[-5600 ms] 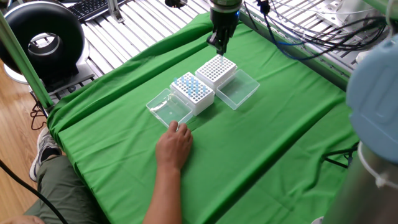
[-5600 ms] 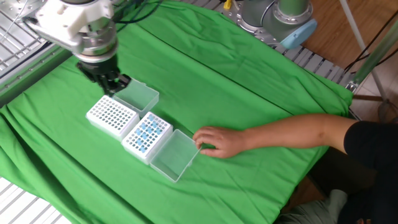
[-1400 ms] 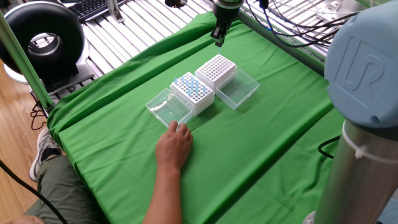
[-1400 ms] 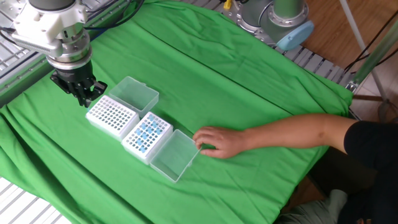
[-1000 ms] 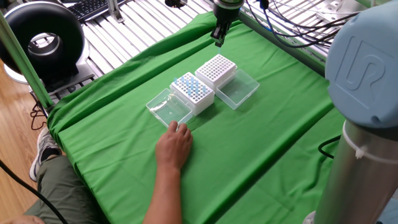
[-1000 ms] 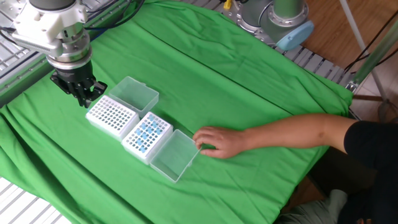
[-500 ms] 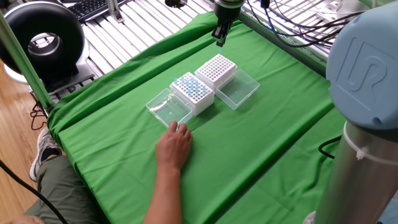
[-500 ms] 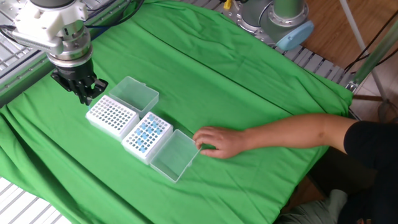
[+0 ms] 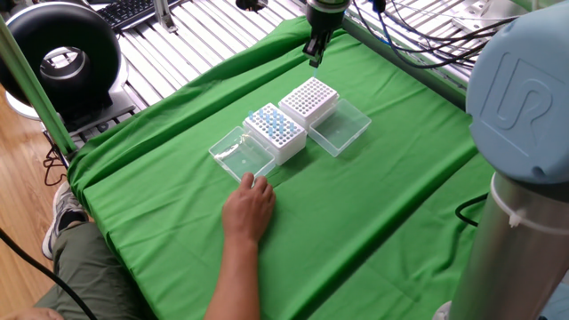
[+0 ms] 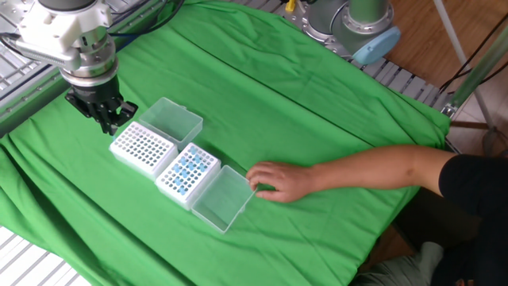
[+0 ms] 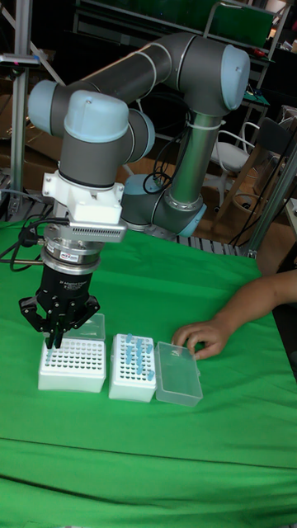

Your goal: Insert a medium pipette tip into the holder for medium pipette tips

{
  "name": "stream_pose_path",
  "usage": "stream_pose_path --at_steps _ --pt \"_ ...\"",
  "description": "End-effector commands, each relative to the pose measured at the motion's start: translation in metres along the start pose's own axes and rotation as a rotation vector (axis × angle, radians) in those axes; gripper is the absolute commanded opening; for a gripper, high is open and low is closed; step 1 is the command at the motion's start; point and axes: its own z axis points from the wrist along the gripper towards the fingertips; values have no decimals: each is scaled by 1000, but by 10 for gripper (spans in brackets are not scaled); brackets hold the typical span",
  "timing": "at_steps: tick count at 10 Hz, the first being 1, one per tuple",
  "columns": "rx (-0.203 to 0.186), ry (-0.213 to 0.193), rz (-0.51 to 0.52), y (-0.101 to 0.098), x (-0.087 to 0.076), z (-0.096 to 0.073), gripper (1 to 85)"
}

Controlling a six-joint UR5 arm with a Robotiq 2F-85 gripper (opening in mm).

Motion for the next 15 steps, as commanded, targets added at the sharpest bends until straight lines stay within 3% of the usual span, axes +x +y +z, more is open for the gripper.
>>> stream_pose_path --at_steps 1,5,6,8,11,14,15 --pt "-11 -11 6 1 -1 2 10" --pt "-27 -13 8 4 -2 7 10" --pt "-45 -16 -26 8 -2 7 140" --pt "-25 14 -78 2 8 9 313" --pt "-34 19 -72 3 12 10 377" --pt "-107 58 83 42 18 2 377" --pt "-107 72 126 58 18 0 373"
